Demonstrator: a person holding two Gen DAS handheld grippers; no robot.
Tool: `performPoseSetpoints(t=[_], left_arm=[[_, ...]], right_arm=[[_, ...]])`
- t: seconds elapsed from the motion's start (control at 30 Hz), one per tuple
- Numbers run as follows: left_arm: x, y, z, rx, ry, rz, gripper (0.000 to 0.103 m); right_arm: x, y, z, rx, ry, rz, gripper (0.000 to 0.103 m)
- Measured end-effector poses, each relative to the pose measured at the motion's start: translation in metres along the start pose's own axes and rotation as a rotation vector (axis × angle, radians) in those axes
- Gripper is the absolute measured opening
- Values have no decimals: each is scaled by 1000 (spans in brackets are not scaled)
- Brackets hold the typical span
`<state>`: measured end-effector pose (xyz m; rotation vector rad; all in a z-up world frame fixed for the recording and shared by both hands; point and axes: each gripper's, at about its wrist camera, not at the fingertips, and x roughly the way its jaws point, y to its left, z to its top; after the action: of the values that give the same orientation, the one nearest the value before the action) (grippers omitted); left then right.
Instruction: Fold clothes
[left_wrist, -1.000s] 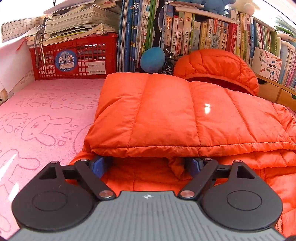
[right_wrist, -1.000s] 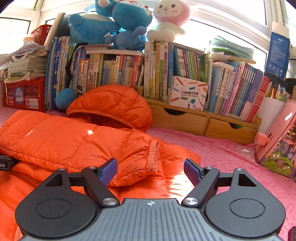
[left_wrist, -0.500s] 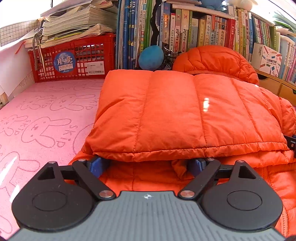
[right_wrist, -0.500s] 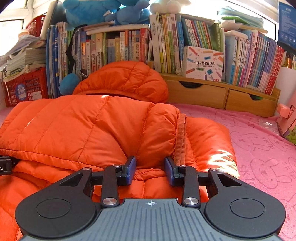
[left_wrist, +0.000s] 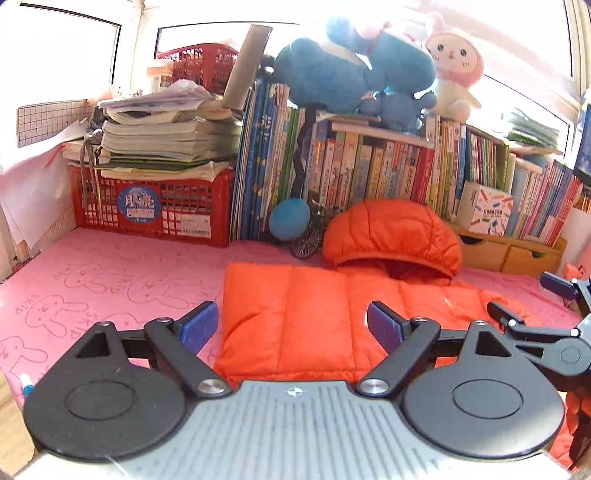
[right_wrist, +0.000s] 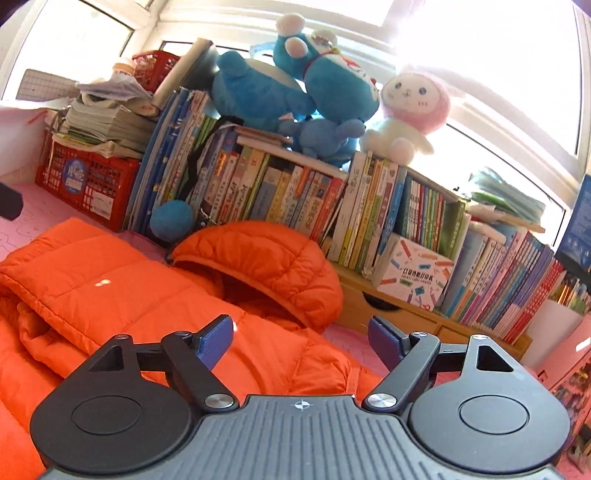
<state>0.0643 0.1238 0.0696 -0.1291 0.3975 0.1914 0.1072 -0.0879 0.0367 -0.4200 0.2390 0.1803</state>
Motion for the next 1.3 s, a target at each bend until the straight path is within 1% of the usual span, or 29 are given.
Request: performPoseSetpoints(t=[0.03, 0.1, 0.17, 0.2, 0.3, 0.43, 0.53, 0.63, 0.7, 0.77, 0.87, 0.9, 0.93, 1.0, 1.07, 1.13, 1.2, 1.3], left_arm=[[6, -1, 5, 3, -36, 30, 94], [33, -9, 4, 36, -55, 151, 94], [63, -14, -3, 63, -11, 203, 93], [78, -12, -8, 66, 34, 212, 93], [105, -6, -27, 53, 118, 219, 93], [115, -3, -48, 57, 156, 200, 93], [118, -2, -51, 48, 185, 184, 94], [121, 3, -52, 18, 211, 164, 95], [123, 6, -52, -2, 225, 153, 96], [124, 8, -52, -16, 233, 145, 96], [124, 9, -53, -22, 238, 147, 96], [125, 9, -52, -20, 240, 154, 97], [125, 9, -52, -17, 242, 161, 97], [126, 9, -52, -16, 248, 169, 98], [128, 9, -52, -12, 256, 174, 98], [129, 9, -51, -12, 260, 180, 98], [129, 10, -51, -19, 263, 177, 98], [130, 11, -51, -23, 264, 173, 98]], right_arm=[[2, 4, 5, -18, -13, 2, 82], [8, 12, 11, -38, -13, 17, 82], [12, 20, 16, -58, -12, 23, 82], [14, 24, 17, -69, -12, 26, 82], [18, 31, 18, -90, -9, 35, 83], [25, 38, 16, -114, 0, 38, 83], [33, 44, 16, -116, 8, 48, 83], [40, 53, 20, -95, 11, 78, 84], [47, 60, 26, -59, 11, 110, 84], [56, 65, 33, 13, 20, 169, 84], [77, 68, 35, 156, 73, 266, 84], [85, 69, 32, 191, 101, 275, 84], [93, 70, 27, 211, 134, 272, 84], [105, 69, 11, 226, 189, 236, 85], [110, 59, -2, 266, 220, 212, 86], [108, 49, -7, 253, 222, 143, 86], [104, 39, -15, 201, 212, 49, 86], [99, 7, -32, 222, 235, -60, 85]])
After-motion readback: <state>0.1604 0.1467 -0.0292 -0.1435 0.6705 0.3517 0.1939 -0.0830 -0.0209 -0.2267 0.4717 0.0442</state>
